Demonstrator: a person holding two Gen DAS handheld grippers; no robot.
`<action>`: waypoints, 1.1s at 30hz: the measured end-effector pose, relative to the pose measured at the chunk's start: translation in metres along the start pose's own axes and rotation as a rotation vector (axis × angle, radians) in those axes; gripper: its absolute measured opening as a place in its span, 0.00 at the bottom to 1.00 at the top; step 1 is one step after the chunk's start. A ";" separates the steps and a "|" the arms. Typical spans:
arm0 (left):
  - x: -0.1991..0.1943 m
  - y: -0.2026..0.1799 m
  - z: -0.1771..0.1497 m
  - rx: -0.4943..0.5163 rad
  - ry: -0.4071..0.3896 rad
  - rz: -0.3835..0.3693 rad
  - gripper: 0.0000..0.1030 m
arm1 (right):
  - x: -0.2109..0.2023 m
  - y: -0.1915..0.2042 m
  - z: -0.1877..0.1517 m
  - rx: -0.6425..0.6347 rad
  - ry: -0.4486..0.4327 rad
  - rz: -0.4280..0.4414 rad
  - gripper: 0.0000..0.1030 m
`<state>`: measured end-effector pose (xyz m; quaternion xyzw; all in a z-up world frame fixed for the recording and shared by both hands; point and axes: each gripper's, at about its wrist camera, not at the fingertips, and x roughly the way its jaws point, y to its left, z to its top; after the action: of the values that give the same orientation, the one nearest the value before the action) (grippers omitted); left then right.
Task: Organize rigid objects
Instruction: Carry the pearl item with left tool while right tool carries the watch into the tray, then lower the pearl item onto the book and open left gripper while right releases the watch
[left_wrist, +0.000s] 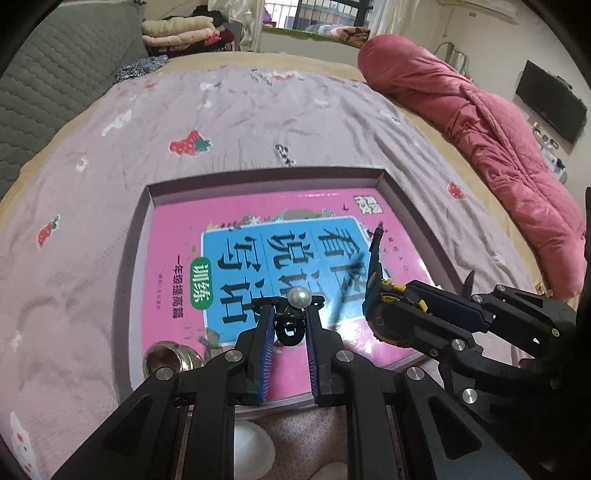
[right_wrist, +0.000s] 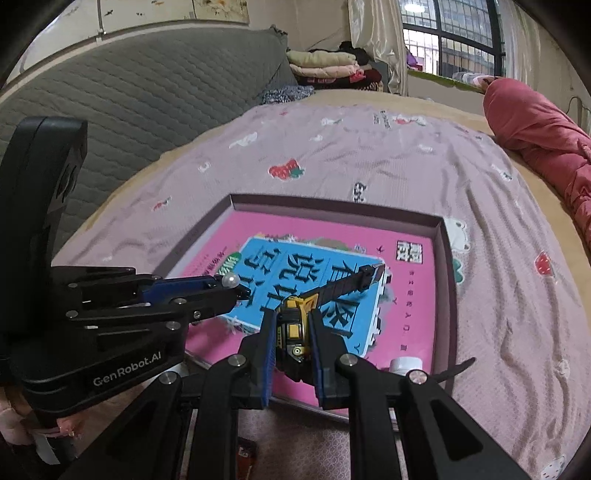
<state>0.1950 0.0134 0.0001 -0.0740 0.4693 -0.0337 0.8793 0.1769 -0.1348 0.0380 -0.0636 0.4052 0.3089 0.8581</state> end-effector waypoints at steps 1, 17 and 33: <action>0.003 0.000 -0.002 0.002 0.008 -0.001 0.16 | 0.003 0.000 -0.001 -0.001 0.006 0.001 0.17; 0.027 0.006 -0.021 0.006 0.058 0.029 0.16 | 0.025 0.001 -0.016 -0.012 0.039 -0.004 0.17; 0.026 0.022 -0.033 -0.028 0.074 0.074 0.18 | 0.016 0.002 -0.027 0.016 0.036 -0.020 0.19</action>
<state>0.1820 0.0284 -0.0422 -0.0672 0.5045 0.0028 0.8608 0.1663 -0.1352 0.0084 -0.0662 0.4224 0.2956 0.8543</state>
